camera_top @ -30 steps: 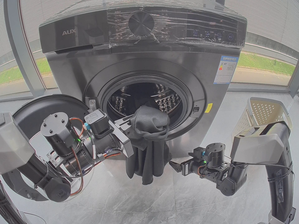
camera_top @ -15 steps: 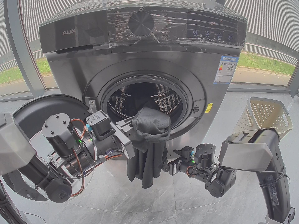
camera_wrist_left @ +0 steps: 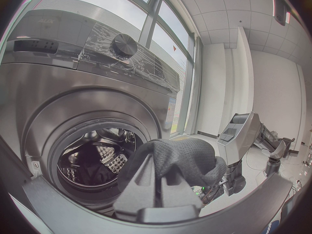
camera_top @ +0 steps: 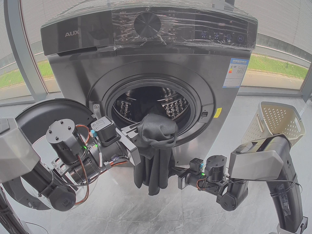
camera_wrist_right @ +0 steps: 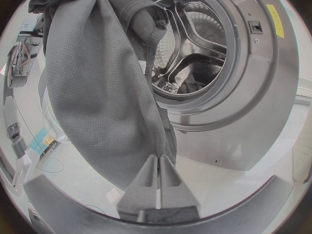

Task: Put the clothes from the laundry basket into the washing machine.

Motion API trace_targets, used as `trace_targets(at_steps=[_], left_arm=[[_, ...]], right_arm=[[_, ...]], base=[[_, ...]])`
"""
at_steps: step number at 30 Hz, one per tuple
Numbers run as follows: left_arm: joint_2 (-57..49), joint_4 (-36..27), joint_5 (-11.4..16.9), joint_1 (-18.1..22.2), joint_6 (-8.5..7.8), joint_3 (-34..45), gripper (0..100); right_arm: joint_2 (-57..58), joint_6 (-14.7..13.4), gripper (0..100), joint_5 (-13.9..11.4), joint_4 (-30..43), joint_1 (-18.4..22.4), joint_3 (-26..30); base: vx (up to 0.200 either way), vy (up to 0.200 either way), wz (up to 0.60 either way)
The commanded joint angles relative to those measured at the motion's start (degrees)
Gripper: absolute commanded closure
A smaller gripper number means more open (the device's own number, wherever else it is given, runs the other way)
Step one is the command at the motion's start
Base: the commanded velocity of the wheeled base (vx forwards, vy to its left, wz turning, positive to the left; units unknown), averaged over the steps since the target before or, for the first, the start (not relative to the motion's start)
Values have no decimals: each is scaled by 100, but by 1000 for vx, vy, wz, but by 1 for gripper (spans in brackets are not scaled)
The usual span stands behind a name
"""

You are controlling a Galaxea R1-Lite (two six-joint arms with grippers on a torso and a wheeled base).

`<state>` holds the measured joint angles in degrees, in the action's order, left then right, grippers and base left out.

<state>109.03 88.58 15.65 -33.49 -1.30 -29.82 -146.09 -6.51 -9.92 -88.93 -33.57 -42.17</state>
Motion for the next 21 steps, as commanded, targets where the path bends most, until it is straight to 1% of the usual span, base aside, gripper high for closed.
trace_targets(at_steps=[1,5,7,8,10,12,13,14,18,21], left_arm=[[57,2,-36,44,25,-15,100],[48,2,-54,167,51,20,100],[48,2,-62,185,60,11,100],[48,2,-71,193,69,11,100],[57,2,-80,211,78,29,100],[57,2,-89,220,86,46,100],[57,2,-89,220,86,46,100],[57,2,-124,237,95,73,100],[48,2,-159,220,95,46,100],[22,2,-159,176,104,-15,100]], right_arm=[[591,-35,100,43,-54,88,481],[1478,-52,100,61,-45,290,1220],[1733,-61,100,61,-45,351,1431],[1927,-61,100,61,-54,413,1650],[2155,-52,100,140,-45,466,1870],[2331,-79,100,280,-45,474,1984],[2331,-79,100,280,-45,474,1984],[2454,-87,100,368,-45,474,2099],[2392,-158,100,386,-45,439,2239],[1962,-166,100,386,-45,431,2107]], base=[[0,0,0],[0,0,0],[0,0,0],[0,0,0],[0,0,0],[0,0,0],[0,0,0],[0,0,0],[0,0,0],[0,0,0]])
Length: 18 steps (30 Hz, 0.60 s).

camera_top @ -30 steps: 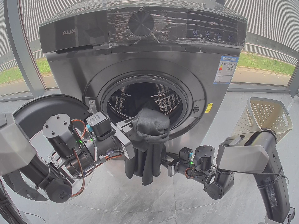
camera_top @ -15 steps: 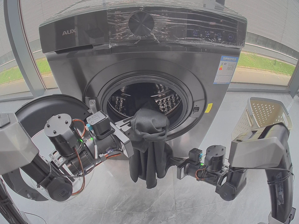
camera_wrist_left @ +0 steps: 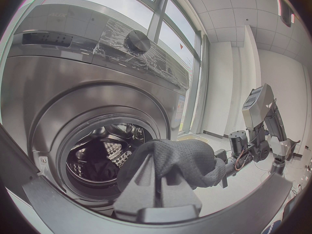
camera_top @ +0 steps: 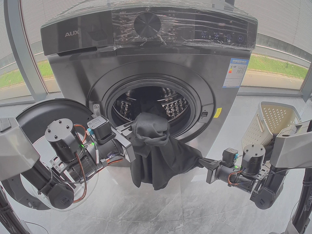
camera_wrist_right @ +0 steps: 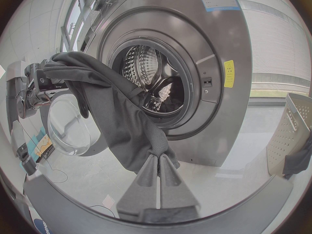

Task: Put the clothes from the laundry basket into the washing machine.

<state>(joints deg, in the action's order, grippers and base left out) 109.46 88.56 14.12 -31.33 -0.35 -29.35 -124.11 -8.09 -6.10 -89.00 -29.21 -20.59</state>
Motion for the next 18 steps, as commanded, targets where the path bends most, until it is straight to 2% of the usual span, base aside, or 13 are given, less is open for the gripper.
trace_targets(at_steps=[1,6,12,13,18], left_arm=[[-30,3,-5,-57,9,-79,100],[-56,3,-14,-189,71,-255,100],[-65,3,-41,-268,71,-334,100],[-65,3,-41,-268,71,-334,100],[-74,3,-41,-330,71,-308,100]], right_arm=[[-377,-8,100,3,-38,3,-138],[-1115,1,100,-14,-38,3,-762],[-1590,18,100,-14,-38,3,-1035],[-1625,18,0,-14,-38,-6,-1026],[-1669,10,0,-58,-38,-23,-1131]], base=[[0,0,0],[0,0,0],[0,0,0],[0,0,0],[0,0,0]])
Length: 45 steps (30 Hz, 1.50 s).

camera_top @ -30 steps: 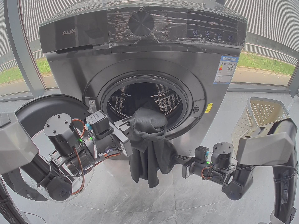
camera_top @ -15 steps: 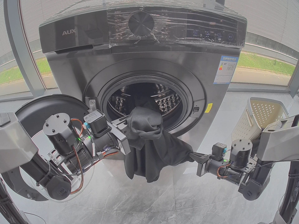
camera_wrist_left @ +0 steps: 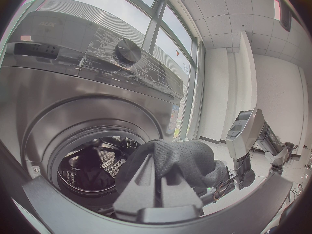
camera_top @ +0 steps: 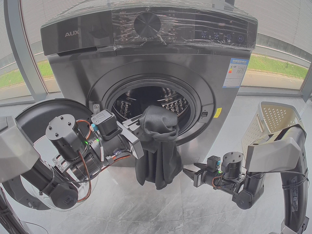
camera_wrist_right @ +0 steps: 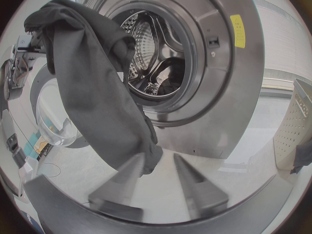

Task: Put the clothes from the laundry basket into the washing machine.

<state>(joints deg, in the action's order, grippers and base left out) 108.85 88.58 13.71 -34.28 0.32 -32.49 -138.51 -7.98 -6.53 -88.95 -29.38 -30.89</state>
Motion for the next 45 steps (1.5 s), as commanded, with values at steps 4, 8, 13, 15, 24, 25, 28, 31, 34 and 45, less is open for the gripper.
trace_targets(at_steps=[4,8,13,15,24,25,28,31,34,45], left_arm=[[-13,2,0,-70,-5,50,100],[5,2,0,-70,-5,67,100],[22,2,8,-70,-14,102,100],[22,2,0,-70,-14,102,100],[31,2,17,-70,-23,252,100],[31,2,17,-70,-23,261,100],[66,10,17,-70,-32,269,100],[66,2,17,-70,-23,234,100],[66,2,17,-70,-23,243,100],[84,2,8,-44,-5,225,100]], right_arm=[[-194,-1,0,-199,-43,2,-268],[-141,-10,0,-586,-52,29,-418],[-62,7,0,-788,-52,46,-761],[-62,7,0,-788,-52,46,-769],[-80,-10,0,-779,-43,-33,-1261],[-71,-10,0,-779,-43,-50,-1253],[-71,-19,0,-858,-43,-112,-1253],[-80,-10,0,-1175,-52,-165,-1261],[-80,-10,0,-1298,-52,-191,-1297],[-80,-10,100,-1421,-69,-384,-1393]], base=[[0,0,0],[0,0,0],[0,0,0],[0,0,0],[0,0,0],[0,0,0],[0,0,0],[0,0,0],[0,0,0],[0,0,0]])
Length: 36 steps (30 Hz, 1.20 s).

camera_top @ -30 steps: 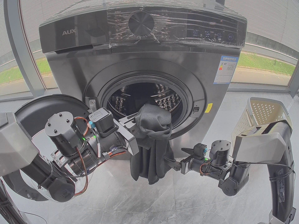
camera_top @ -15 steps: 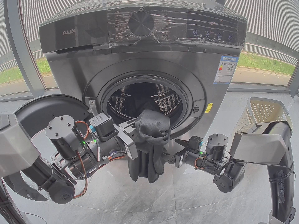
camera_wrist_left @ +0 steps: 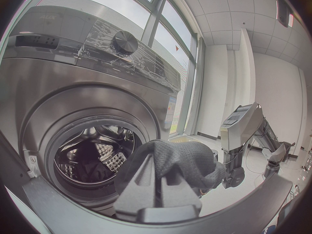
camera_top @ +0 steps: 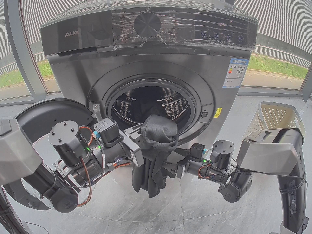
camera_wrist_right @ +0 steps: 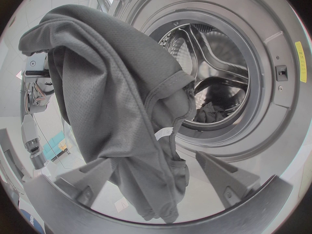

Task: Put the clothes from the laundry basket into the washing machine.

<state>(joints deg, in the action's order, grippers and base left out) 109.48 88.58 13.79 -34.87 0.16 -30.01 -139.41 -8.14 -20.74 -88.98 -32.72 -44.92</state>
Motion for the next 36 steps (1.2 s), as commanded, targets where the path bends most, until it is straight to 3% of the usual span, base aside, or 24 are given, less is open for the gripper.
trace_targets(at_steps=[1,8,24,36], left_arm=[[20,2,1,32,11,-13,100],[73,2,-8,94,11,-5,100],[29,2,-8,129,11,154,100],[-68,2,-34,-3,19,180,100]], right_arm=[[19,23,100,-1,-58,-59,36],[292,76,100,-1,-93,-50,282],[1760,102,100,342,-76,20,2462],[1742,67,100,351,-85,29,2647]], base=[[0,0,0],[0,0,0],[0,0,0],[0,0,0]])
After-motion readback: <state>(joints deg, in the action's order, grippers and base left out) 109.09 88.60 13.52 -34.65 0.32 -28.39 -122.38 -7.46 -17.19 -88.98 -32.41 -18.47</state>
